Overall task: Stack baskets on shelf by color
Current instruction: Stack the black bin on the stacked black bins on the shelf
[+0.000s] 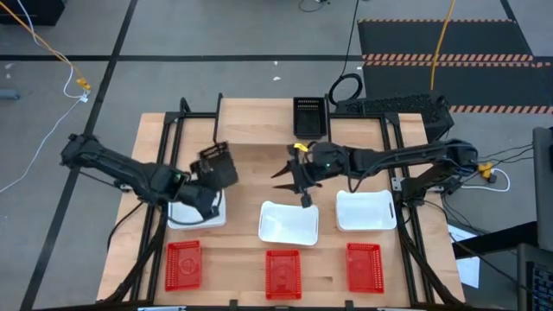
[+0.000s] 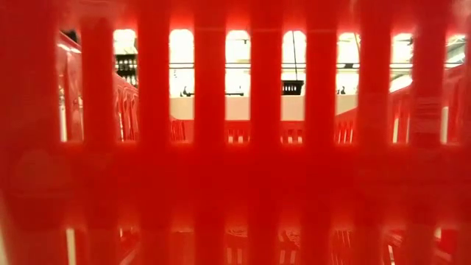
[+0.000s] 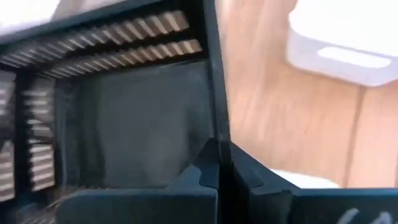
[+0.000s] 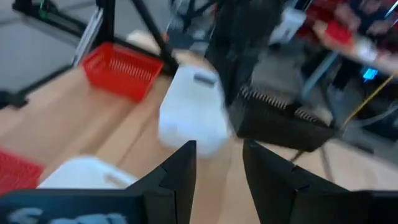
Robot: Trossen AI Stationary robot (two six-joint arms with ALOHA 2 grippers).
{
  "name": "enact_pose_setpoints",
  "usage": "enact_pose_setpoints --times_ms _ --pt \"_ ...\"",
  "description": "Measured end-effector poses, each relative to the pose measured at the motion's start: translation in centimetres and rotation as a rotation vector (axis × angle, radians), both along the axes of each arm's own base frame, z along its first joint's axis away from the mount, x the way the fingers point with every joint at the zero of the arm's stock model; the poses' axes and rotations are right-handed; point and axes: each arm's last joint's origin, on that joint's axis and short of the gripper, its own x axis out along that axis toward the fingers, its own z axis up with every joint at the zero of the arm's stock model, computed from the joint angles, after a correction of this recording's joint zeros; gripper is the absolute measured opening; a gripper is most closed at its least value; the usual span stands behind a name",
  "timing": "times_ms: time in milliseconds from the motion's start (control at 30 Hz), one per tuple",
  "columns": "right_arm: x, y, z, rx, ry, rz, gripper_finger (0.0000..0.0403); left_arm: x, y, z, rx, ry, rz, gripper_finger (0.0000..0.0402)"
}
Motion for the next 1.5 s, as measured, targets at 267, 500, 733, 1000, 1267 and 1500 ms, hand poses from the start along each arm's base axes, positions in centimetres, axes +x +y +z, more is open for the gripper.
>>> enact_pose_setpoints --times_ms 267,500,733,1000,1267,1500 --pt "2.1 1.5 -1.0 -0.055 -0.001 0.054 0.0128 5.4 -0.4 -3.0 0.011 0.031 0.011 0.0001" --pt "4.0 1.0 -3.1 -0.059 0.08 0.041 0.0128 8.9 0.1 -2.8 0.081 0.086 -0.054 0.0001" --pt "4.3 -0.1 -5.0 -0.066 0.198 0.018 0.0128 9.8 -0.5 -1.3 0.185 0.088 -0.177 0.0001" --pt "4.1 -0.2 -5.2 -0.094 0.23 -0.025 0.0128 10.4 -0.5 -0.8 0.214 0.053 -0.196 0.0001" --pt "3.8 -0.6 -5.6 -0.083 0.288 -0.061 0.0059 10.6 -0.6 -0.6 0.204 0.016 -0.188 0.0011" --pt "3.7 -0.5 -5.8 -0.065 0.319 -0.041 0.0017 10.3 -0.6 0.4 0.176 -0.049 -0.166 0.0013"
